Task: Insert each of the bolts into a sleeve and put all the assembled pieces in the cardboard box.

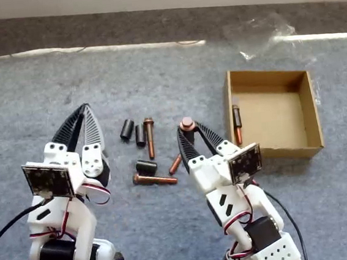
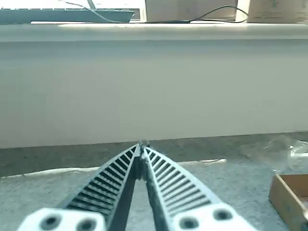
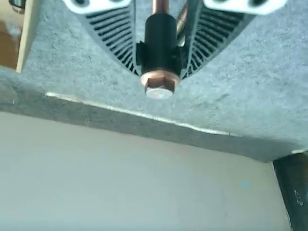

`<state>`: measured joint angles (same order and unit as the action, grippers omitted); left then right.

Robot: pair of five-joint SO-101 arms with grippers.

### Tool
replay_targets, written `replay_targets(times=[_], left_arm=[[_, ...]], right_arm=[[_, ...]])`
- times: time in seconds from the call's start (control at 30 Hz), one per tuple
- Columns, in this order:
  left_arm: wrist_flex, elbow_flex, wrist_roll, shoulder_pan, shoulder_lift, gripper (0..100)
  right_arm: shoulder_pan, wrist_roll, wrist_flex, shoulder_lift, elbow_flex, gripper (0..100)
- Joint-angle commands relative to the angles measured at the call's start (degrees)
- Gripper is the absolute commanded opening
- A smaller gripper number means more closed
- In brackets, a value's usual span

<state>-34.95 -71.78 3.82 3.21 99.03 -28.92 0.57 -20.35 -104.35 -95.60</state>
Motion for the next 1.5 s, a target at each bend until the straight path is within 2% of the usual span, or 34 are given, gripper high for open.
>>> replay_targets(times=[0.0,0.13,0.33,0.47,0.6,0.83,1.0,1.2,1.47], left_arm=[[-0.2,-2.1,0.2,-4.5,4.8,1],[-0.4,-4.2,0.2,-6.1,5.9,1],[-0.5,-11.8,0.1,-9.0,5.8,1],[-0.5,-17.0,0.2,-11.6,5.8,1],[-0.4,-21.8,0.1,-12.1,5.8,1],[-0.4,-23.5,0.1,-12.1,5.8,1],[-0.4,-23.6,0.1,-12.1,5.8,1],[-0.4,-24.3,0.0,-12.1,5.8,1],[-0.4,-25.4,-0.1,-12.1,5.8,1]], right_arm=[[0.8,-0.2,-5.1,-0.8,-2.2,0.5],[3.0,-0.2,-11.6,-0.7,3.4,0.5],[12.7,-0.2,-17.6,-0.5,11.7,0.5],[15.9,-0.1,-22.5,-0.3,18.9,0.5],[18.2,4.3,-26.1,3.2,27.2,0.5],[24.8,10.1,-27.8,26.8,42.1,0.5],[27.4,10.4,-27.0,44.4,48.9,0.5],[30.6,10.4,-19.7,66.0,53.8,0.5],[31.8,10.4,-19.5,90.9,66.9,0.5]])
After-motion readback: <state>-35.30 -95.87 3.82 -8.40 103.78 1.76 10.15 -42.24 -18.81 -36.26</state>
